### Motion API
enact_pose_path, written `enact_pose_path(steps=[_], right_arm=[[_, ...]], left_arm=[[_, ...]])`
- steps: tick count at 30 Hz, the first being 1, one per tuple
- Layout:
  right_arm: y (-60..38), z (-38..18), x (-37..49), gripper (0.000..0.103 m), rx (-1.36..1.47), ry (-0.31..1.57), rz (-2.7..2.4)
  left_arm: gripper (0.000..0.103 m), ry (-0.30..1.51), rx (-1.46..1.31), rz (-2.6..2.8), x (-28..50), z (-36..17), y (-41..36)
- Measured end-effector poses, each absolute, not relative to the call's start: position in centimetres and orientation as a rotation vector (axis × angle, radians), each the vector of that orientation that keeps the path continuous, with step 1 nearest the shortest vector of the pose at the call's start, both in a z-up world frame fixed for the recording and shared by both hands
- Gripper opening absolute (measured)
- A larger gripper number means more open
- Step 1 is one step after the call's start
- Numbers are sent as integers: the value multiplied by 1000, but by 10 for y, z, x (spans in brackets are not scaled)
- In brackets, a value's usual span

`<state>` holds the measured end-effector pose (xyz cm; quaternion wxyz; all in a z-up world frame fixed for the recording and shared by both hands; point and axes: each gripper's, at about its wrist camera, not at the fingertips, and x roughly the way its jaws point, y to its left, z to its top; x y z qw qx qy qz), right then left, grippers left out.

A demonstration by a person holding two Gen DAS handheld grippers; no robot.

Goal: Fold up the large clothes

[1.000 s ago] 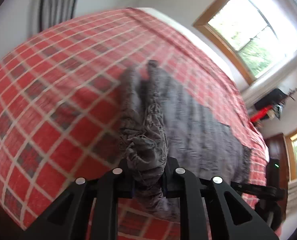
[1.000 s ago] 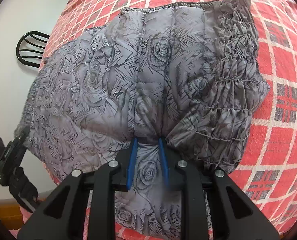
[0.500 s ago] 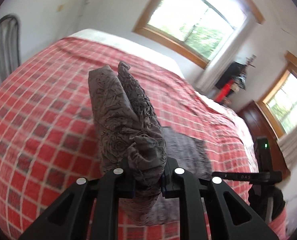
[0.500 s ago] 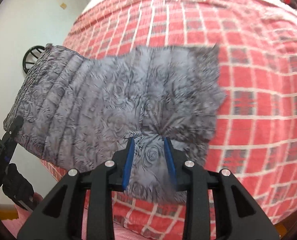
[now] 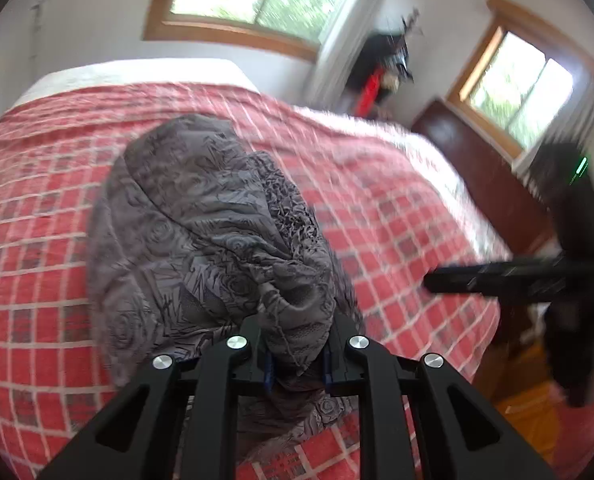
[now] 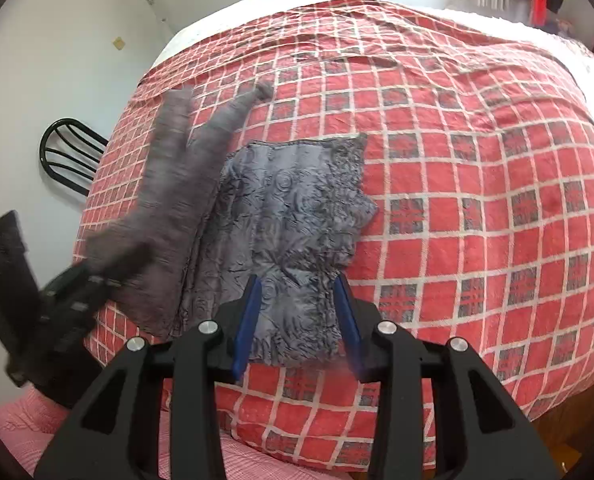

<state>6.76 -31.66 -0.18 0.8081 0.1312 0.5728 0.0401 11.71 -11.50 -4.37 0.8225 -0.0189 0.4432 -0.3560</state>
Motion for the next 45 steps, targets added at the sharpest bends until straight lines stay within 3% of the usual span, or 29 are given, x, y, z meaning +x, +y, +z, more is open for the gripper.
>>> enact_pose_path(steps=[5,11,16,21,25,31,39,40,41,42,44,45], right_arm=[[-324,-12,66,38,303,1243,66],[-327,-27,69,39,317,1265,57],[-319,-33,82,39,312,1275,85],[-316,-31,98,46,337,1269,137],[-308,-28,115,47,352,1266,197],[-277,-45,151,62,357,1313,293],[-256,-85,190,62,379,1398,315],[-255,-87,191,55,388,1398,329],[-254,-88,191,38,403,1395,355],[-253,-87,191,36,409,1387,365],[-254,-82,189,15,398,1363,374],[-257,-77,185,12,408,1341,386]], left_arm=[[17,1058,68,-798,114,-95,-153],[18,1037,165,-814,102,-124,-164],[20,1056,91,-843,103,-115,-156],[45,1080,-64,-999,103,-76,-118],[48,1051,-182,-1058,102,-48,-77],[47,1085,-197,-652,146,-57,-21],[47,1154,-206,-450,174,-86,-12],[47,1154,-201,-440,176,-89,-12],[47,1151,-193,-432,180,-89,-15],[47,1146,-183,-423,181,-88,-17],[47,1138,-171,-412,186,-84,-21],[47,1134,-169,-409,187,-82,-22]])
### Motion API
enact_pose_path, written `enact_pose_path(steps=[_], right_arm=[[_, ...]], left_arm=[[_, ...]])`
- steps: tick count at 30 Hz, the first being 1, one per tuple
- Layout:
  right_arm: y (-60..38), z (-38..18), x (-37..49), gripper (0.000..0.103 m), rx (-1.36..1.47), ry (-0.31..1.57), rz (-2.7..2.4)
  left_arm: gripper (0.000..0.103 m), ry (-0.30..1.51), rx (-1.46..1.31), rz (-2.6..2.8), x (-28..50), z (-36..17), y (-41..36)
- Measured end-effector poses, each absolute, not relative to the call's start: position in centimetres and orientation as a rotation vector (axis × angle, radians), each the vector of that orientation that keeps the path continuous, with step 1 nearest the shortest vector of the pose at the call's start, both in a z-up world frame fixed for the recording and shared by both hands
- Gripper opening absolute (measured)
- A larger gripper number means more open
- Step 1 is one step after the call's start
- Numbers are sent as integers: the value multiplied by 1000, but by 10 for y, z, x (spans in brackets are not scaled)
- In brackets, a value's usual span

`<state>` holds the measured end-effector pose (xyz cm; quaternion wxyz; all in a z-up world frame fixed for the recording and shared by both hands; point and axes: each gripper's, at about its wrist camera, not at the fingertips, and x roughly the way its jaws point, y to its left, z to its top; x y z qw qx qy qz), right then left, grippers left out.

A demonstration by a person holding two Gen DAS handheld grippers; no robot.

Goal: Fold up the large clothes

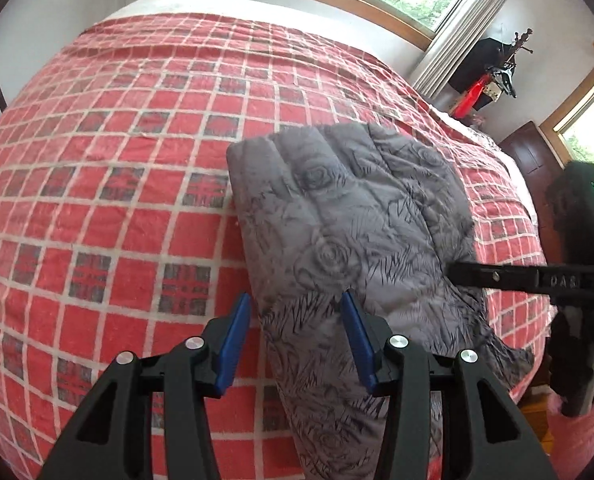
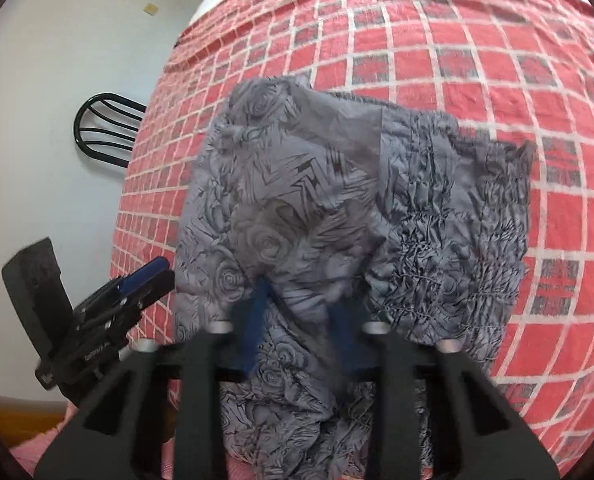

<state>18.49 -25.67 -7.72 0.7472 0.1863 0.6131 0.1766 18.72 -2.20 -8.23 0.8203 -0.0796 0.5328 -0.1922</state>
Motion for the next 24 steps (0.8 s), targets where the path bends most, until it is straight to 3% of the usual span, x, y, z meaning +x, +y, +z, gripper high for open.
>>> enact_pose_path(steps=[2,8,17,19,22,24], right_arm=[[-265,-66,176,6,432,1303,409],[-283,-43,136,4,424,1249,389],[-309,-89,105,7,492,1309,282],[-313,-82,104,16,500,1295,277],[-321,-68,101,63,485,1253,252],[-326,-69,101,65,503,1253,259]], left_arm=[[47,1130,-172,-407,190,-79,-23],[47,1110,-136,-450,188,-71,-39],[48,1147,-37,-521,181,-96,-82],[48,1158,-42,-515,184,-98,-82],[48,1173,-82,-527,187,-98,-75],[49,1173,-95,-529,188,-100,-72]])
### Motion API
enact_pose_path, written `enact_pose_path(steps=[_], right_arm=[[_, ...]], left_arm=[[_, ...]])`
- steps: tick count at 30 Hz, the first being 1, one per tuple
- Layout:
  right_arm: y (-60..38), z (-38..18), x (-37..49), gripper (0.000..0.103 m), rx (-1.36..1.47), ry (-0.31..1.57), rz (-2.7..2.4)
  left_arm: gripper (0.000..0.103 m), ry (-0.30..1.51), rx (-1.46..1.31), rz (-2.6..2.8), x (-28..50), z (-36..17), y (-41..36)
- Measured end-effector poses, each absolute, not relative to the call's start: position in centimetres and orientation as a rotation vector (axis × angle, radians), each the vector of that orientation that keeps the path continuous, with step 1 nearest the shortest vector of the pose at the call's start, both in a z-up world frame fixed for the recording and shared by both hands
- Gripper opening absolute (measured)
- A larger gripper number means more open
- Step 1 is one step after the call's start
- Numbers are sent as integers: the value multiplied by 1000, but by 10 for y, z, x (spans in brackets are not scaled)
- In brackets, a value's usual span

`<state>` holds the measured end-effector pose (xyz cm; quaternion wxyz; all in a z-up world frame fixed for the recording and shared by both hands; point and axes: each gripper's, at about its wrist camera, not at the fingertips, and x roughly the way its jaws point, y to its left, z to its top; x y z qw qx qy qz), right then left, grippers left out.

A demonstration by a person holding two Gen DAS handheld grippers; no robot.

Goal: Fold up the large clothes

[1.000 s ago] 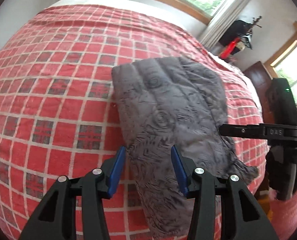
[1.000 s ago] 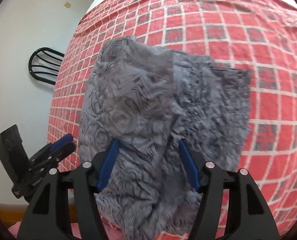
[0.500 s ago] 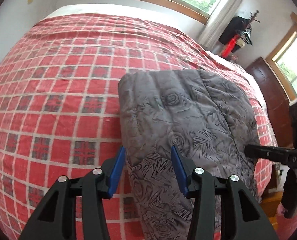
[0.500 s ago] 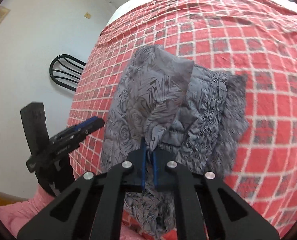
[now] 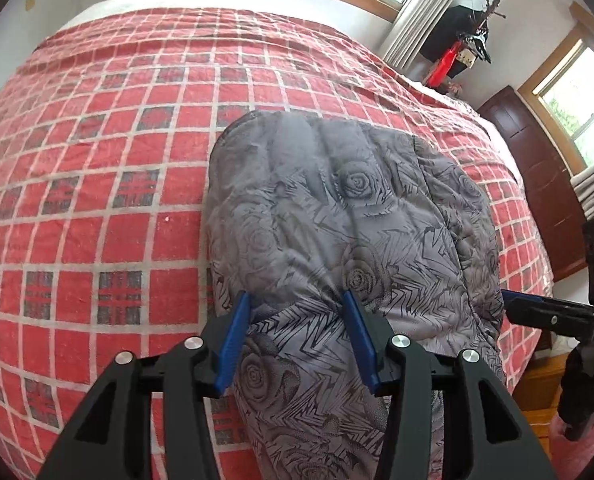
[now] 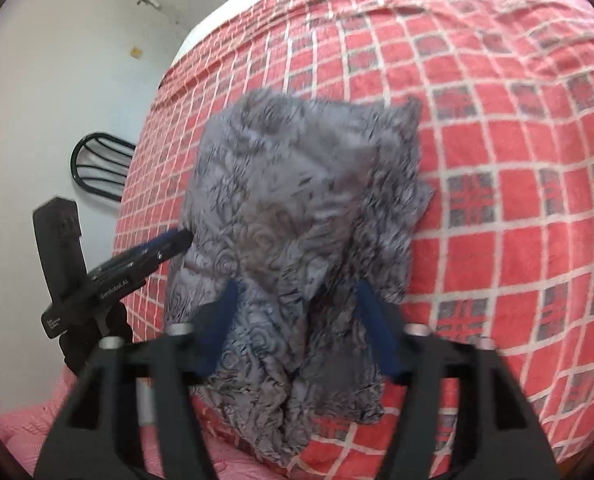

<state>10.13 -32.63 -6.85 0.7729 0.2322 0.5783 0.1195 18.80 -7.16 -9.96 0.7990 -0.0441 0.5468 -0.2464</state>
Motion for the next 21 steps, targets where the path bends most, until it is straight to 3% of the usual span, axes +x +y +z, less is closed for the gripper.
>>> enact_pose_path(steps=[7,9,11,15,18,21], right_arm=[[-334,-108,120,68,622,1334,281],[-332,-109,124,65,623,1332,292],[-326,-104,126,43,592,1318,311],[-313,-88,125,27,466,1317,289],[-310,-86,123,28,419,1333,259],[-311,-85,117,37,413,1353,231]], left_arm=[[49,1165,-127,-527,185,-99,-64],[49,1165,-142,-519,184,-98,-57],[49,1162,-147,-505,183,-96,-52],[48,1161,-153,-478,182,-94,-43],[48,1163,-153,-476,181,-93,-41],[48,1162,-141,-478,177,-95,-42]])
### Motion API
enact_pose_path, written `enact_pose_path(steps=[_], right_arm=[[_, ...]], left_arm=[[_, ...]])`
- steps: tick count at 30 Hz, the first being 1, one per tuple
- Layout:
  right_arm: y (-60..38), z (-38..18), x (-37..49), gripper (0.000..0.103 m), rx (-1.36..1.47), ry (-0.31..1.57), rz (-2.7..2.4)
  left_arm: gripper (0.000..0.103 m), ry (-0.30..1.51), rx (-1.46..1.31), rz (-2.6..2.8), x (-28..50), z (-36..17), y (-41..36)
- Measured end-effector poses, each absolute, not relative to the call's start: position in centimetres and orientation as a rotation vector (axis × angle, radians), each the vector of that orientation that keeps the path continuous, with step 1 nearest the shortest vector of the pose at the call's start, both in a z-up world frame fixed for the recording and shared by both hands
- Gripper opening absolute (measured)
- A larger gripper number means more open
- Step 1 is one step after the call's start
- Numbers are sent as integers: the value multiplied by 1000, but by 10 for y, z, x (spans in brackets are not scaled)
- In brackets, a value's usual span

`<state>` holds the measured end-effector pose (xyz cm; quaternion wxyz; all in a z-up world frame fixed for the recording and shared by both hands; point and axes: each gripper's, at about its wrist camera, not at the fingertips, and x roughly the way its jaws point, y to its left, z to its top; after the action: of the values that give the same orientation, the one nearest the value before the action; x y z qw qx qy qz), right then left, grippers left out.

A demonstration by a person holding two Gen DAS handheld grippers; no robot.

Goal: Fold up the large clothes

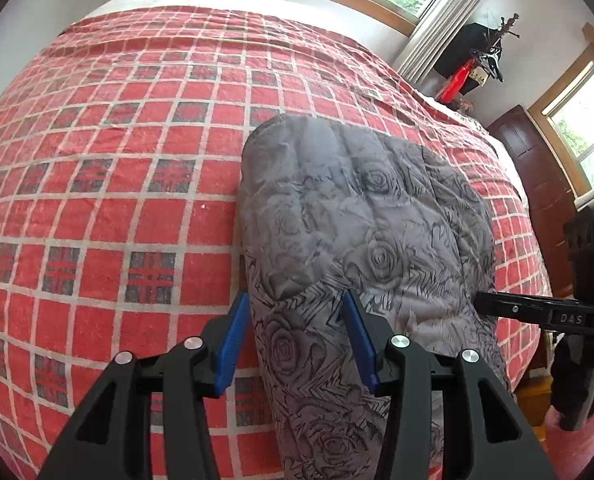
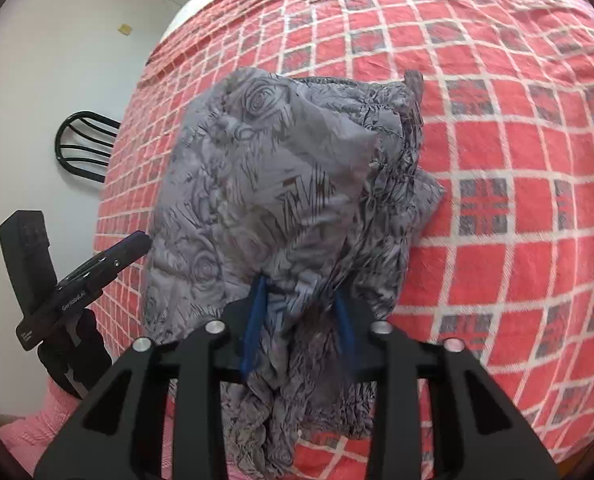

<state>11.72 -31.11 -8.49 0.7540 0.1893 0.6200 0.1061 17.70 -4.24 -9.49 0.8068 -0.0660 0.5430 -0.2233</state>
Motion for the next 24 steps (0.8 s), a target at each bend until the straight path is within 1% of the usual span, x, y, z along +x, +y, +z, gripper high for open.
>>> enact_pose_path(steps=[6,8,12,14,15,16,17,18,19,20,21,23,24], right_arm=[[-309,-76,97,39,440,1357,253],[-309,-76,91,48,480,1363,282],[-309,-93,94,51,567,1396,312],[-310,-101,101,57,620,1390,336],[-311,-106,105,58,658,1396,344],[-311,-109,109,55,681,1393,352],[-310,-110,112,45,681,1385,361],[-308,-106,113,41,671,1367,370],[-306,-102,113,32,662,1352,382],[-305,-96,112,27,647,1336,394],[-303,-86,110,25,622,1312,405],[-302,-70,107,17,594,1280,413],[-305,-58,104,16,581,1256,409]], left_arm=[[48,1159,-147,-477,175,-95,-42],[48,1160,-154,-478,174,-95,-42],[48,1160,-153,-480,174,-95,-42],[48,1159,-149,-484,173,-95,-43],[48,1159,-144,-487,173,-95,-43],[48,1159,-138,-488,173,-95,-43],[48,1159,-133,-488,173,-94,-43],[48,1159,-128,-486,173,-94,-43],[48,1160,-127,-487,174,-94,-42],[48,1161,-128,-487,174,-93,-42],[48,1163,-132,-491,174,-93,-41],[48,1163,-137,-493,174,-90,-41],[48,1160,-141,-498,174,-87,-41]])
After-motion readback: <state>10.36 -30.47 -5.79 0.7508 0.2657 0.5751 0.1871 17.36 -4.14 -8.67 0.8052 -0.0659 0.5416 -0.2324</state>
